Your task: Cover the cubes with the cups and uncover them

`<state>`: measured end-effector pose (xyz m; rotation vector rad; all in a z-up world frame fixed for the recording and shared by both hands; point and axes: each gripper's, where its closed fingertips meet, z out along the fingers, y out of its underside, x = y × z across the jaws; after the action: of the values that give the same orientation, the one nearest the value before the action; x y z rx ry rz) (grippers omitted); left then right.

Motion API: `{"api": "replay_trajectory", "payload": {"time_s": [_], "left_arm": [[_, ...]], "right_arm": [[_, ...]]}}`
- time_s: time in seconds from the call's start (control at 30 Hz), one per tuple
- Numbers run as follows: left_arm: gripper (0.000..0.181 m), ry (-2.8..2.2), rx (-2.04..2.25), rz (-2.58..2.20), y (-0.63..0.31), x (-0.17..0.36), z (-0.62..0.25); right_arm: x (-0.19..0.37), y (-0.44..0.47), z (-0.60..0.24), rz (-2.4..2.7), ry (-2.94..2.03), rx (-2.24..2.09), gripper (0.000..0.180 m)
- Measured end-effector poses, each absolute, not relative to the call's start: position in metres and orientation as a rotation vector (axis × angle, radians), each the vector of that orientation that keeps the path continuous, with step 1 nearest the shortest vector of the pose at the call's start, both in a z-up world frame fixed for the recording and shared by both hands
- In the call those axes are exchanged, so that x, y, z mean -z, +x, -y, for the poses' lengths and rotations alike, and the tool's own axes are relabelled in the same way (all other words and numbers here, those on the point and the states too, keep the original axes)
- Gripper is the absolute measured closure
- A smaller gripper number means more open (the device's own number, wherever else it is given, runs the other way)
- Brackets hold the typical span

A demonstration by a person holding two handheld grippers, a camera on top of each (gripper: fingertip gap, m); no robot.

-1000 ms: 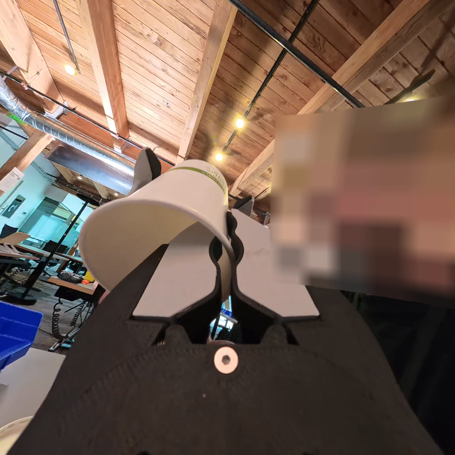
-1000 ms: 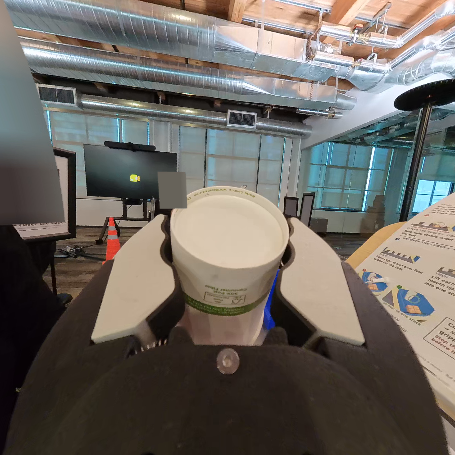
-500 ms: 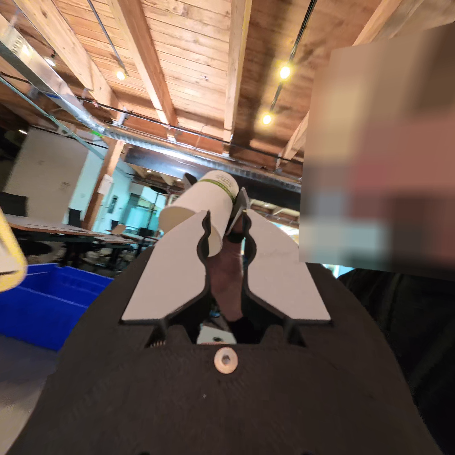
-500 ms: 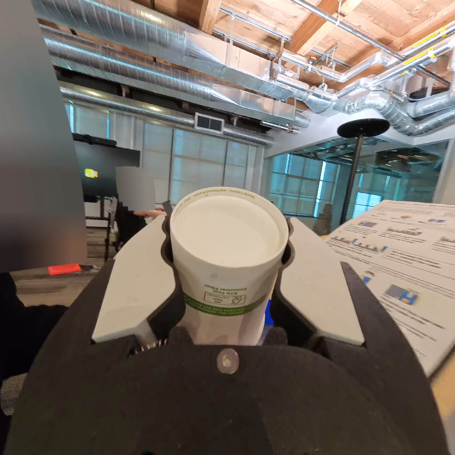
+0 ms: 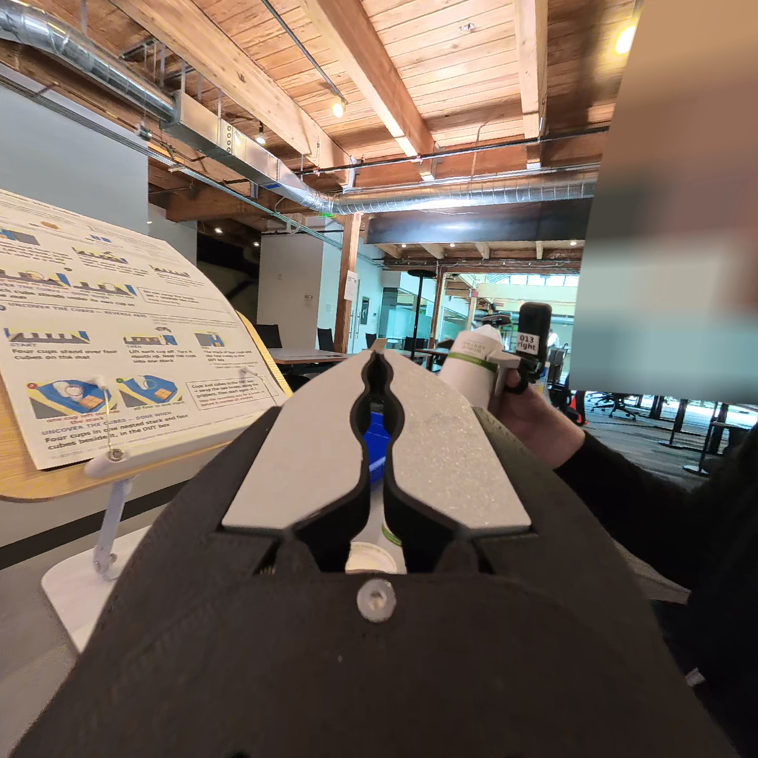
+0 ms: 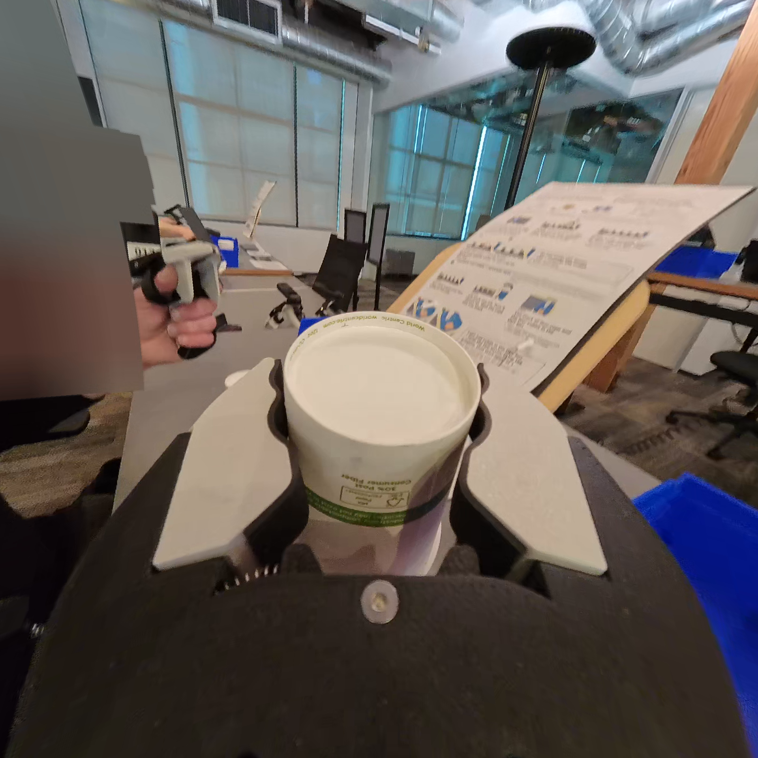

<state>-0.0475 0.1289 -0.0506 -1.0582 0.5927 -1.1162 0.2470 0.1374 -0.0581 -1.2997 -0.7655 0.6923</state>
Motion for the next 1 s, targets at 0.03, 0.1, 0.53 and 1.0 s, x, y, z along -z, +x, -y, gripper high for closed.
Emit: {"api": "replay_trajectory", "payload": {"time_s": [0.03,0.1,0.53,1.0], "left_arm": [[0.181,-1.062,1.101,-0.595,-0.049,0.051,-0.129],[0.181,-1.067,1.075,-0.604,-0.050,0.051,-0.128],[0.181,-1.070,1.048,-0.605,-0.051,0.053,-0.126],[0.181,-1.071,1.075,-0.608,-0.045,0.059,-0.130]], "right_arm": [[0.070,0.246,-0.138,0.780,-1.325,-0.695,0.091],[0.096,0.247,-0.140,0.801,-1.374,-0.673,0.091],[0.223,0.260,-0.165,0.806,-1.583,-0.648,0.091],[0.269,0.252,-0.165,0.912,-1.639,-0.557,0.088]]}}
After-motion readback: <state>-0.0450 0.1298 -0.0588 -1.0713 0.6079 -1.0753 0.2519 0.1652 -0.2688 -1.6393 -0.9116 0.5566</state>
